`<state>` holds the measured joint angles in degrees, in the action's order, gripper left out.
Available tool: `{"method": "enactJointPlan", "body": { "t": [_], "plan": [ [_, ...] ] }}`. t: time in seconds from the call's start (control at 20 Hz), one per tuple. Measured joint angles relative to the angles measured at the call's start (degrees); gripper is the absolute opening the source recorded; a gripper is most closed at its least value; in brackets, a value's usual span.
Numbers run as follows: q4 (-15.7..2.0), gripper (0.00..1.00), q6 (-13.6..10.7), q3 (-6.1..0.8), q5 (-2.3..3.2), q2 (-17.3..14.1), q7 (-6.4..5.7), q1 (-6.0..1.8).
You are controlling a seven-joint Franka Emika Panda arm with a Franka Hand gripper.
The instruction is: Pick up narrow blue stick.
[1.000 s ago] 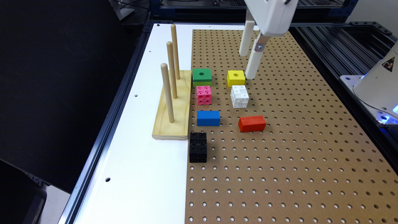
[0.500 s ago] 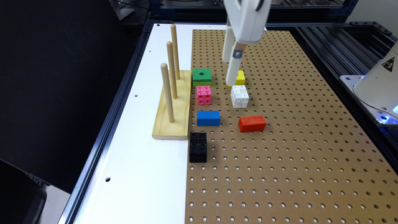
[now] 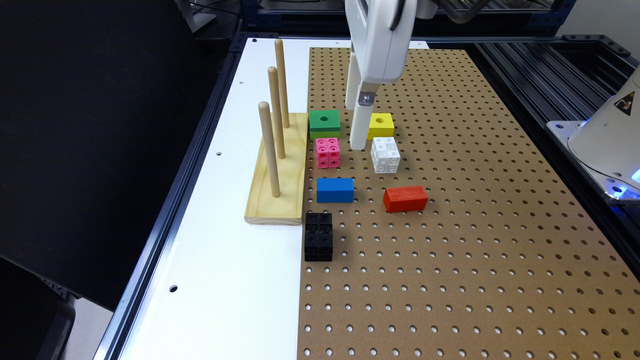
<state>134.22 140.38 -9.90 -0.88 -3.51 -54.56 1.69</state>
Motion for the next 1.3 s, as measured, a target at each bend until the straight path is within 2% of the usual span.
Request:
{"method": "enactJointPlan", "body": {
  "t": [0.1, 0.15, 0.35, 0.5, 0.8, 0.95, 1.15, 1.3],
  "plan": [
    [0.00, 1.00, 0.0, -0.64, 0.00, 0.0, -0.70, -0.01],
    [0.00, 1.00, 0.0, -0.73, 0.00, 0.0, -0.76, -0.01],
    [0.04, 1.00, 0.4, -0.74, 0.01, -1.2, -0.78, -0.04],
    [-0.03, 1.00, 1.9, -0.74, 0.02, -3.1, -0.78, -0.05],
    [-0.04, 1.00, 2.8, -0.74, 0.05, -4.7, -0.78, -0.07],
    [-0.05, 1.00, 5.0, -0.71, 0.14, -6.9, -0.78, -0.21],
    [-0.06, 1.00, 5.5, -0.69, 0.15, -7.4, -0.78, -0.34],
    [-0.15, 1.00, 5.5, -0.67, 0.31, -7.4, -0.75, -0.81]
  ]
}}
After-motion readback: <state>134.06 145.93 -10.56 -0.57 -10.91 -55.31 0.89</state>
